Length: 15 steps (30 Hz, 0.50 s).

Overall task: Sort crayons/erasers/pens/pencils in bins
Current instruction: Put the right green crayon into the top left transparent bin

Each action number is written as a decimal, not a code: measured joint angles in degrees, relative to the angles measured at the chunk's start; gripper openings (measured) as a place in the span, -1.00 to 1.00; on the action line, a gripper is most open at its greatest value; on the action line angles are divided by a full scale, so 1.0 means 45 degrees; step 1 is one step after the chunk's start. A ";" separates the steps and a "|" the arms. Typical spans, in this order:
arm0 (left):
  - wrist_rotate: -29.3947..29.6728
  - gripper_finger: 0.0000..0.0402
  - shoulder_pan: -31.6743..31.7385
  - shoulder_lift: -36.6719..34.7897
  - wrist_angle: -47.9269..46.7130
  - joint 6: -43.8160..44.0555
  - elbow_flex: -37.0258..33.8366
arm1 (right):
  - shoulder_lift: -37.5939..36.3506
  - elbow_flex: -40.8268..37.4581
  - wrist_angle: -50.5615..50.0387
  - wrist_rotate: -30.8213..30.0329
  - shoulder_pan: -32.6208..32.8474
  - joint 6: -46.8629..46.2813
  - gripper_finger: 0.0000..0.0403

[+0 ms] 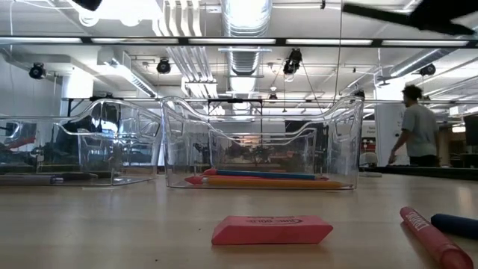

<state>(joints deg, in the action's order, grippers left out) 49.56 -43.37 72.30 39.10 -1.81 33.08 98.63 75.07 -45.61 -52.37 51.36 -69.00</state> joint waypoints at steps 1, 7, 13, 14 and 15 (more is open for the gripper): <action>-0.0389 -0.17 0.0196 0.0189 0.0078 0.0137 0.0081 | -0.0070 -0.0057 0.0282 -0.0180 -0.0052 0.0425 -0.93; -0.4008 -0.17 0.1693 0.1139 0.0223 0.1507 0.0432 | -0.0399 -0.0097 0.1791 -0.1004 -0.0351 0.2900 -0.93; -0.5885 -0.13 0.2618 0.2197 0.0295 0.2011 0.0997 | -0.0696 -0.0375 0.3493 -0.1036 -0.0750 0.5173 -0.93; -0.5970 -0.10 0.2667 0.2391 0.0294 0.2006 0.1147 | -0.0757 -0.0503 0.3874 -0.0907 -0.0839 0.5595 -0.93; -0.5974 -0.06 0.2681 0.2586 0.0290 0.2002 0.1298 | -0.0797 -0.0650 0.4337 -0.0713 -0.0947 0.5956 -0.93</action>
<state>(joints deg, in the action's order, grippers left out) 22.68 -31.30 83.94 40.40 7.20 38.92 95.05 72.14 -26.09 -55.58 47.10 -42.20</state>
